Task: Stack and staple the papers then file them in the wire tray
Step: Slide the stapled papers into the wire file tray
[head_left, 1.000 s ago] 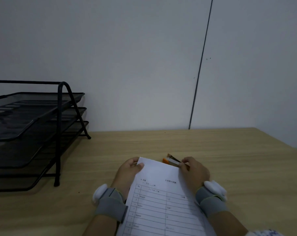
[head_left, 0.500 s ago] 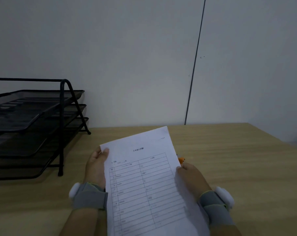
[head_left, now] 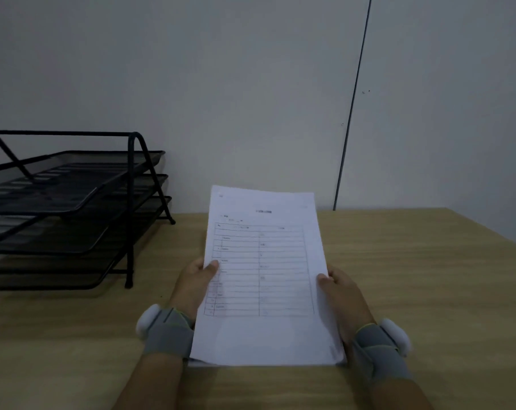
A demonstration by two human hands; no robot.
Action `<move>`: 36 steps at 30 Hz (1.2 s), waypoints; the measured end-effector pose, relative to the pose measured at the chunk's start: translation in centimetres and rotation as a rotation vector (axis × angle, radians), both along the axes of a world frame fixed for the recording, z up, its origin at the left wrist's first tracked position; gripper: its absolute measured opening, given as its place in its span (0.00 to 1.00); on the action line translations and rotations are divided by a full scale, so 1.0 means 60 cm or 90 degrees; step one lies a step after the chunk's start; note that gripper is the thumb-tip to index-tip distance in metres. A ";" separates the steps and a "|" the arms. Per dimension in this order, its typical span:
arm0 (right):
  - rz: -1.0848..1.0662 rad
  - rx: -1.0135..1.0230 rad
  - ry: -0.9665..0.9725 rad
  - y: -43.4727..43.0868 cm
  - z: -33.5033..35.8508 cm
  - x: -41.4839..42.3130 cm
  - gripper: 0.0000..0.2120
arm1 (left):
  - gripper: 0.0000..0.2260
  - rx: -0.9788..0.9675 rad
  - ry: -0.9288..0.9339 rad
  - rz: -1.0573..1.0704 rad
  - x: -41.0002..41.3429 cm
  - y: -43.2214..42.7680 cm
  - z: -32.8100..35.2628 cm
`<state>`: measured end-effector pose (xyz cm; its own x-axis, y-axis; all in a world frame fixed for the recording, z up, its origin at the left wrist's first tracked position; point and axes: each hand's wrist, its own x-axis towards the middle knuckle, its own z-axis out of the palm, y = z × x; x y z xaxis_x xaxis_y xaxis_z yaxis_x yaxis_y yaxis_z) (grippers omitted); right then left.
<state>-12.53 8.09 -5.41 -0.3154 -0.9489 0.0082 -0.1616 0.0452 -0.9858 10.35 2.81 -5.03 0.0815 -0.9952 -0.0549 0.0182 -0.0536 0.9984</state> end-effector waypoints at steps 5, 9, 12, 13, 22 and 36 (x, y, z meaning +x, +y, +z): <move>0.068 0.016 0.037 0.001 -0.009 0.028 0.12 | 0.08 0.000 -0.012 0.062 0.029 0.002 0.004; 0.055 0.020 0.029 -0.002 -0.006 0.052 0.10 | 0.10 0.045 0.108 0.165 0.062 0.012 0.000; 0.048 0.020 0.033 -0.005 -0.003 0.067 0.10 | 0.10 0.044 0.221 0.288 0.104 0.018 0.009; 0.044 0.020 0.029 -0.006 -0.003 0.065 0.11 | 0.12 0.032 0.245 0.315 0.114 0.018 0.015; 0.075 0.050 -0.024 -0.017 0.006 0.098 0.10 | 0.24 -0.041 0.293 0.379 0.243 0.021 0.071; 0.118 0.072 -0.020 -0.004 0.026 0.130 0.11 | 0.08 -0.025 0.260 0.408 0.277 0.029 0.070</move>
